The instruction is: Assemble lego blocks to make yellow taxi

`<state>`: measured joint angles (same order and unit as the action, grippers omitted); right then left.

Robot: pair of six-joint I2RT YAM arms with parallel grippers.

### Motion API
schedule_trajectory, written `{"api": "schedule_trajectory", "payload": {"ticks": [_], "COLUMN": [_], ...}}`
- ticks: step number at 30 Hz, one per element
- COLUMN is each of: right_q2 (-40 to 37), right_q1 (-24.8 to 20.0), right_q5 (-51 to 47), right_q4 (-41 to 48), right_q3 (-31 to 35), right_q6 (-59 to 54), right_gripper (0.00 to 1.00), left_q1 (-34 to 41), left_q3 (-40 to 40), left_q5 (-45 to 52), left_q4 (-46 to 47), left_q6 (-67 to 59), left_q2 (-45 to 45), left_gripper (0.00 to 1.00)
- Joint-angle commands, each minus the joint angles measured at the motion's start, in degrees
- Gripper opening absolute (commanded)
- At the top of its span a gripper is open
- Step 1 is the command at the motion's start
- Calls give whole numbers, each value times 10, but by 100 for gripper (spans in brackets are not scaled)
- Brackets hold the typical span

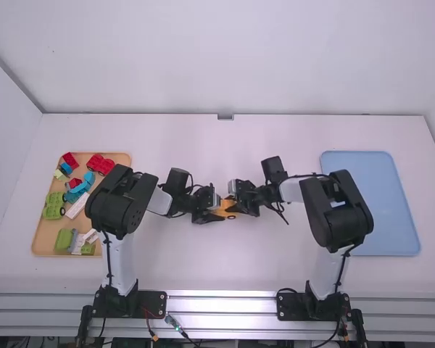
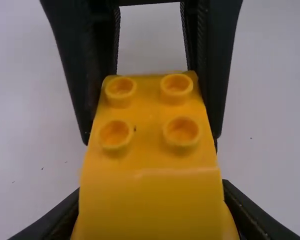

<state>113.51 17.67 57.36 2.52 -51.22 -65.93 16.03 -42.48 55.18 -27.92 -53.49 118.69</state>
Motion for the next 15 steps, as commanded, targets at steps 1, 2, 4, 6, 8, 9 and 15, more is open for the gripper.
{"api": "schedule_trajectory", "payload": {"ticks": [1, 2, 4, 6, 8, 9, 15], "right_q2": [20, 20, 20, 20, 20, 20, 20], "right_q1": [5, 9, 27, 36, 48, 48, 40], "right_q5": [-43, -52, -79, -94, -116, -116, -136], "right_q4": [15, 15, 12, 15, 25, 25, 30], "right_q3": [-7, -8, -14, -18, -23, -23, -14], "right_q6": [-11, -7, 14, 17, 17, 17, 17], "right_gripper": [0, 0, 0, 0, 0, 0, 0], "left_q1": [4, 4, 5, 5, 4, 4, 4], "left_q3": [7, 7, 7, 7, 7, 7, 7], "left_q5": [-36, -36, -36, -36, -37, -37, -36], "left_q4": [6, 6, 5, 7, 10, 10, 6], "left_q6": [-15, -14, -15, -14, -15, -15, -14], "left_q2": [5, 5, 5, 5, 5, 5, 5], "left_gripper": [33, 33, 33, 33, 33, 33, 31]}}
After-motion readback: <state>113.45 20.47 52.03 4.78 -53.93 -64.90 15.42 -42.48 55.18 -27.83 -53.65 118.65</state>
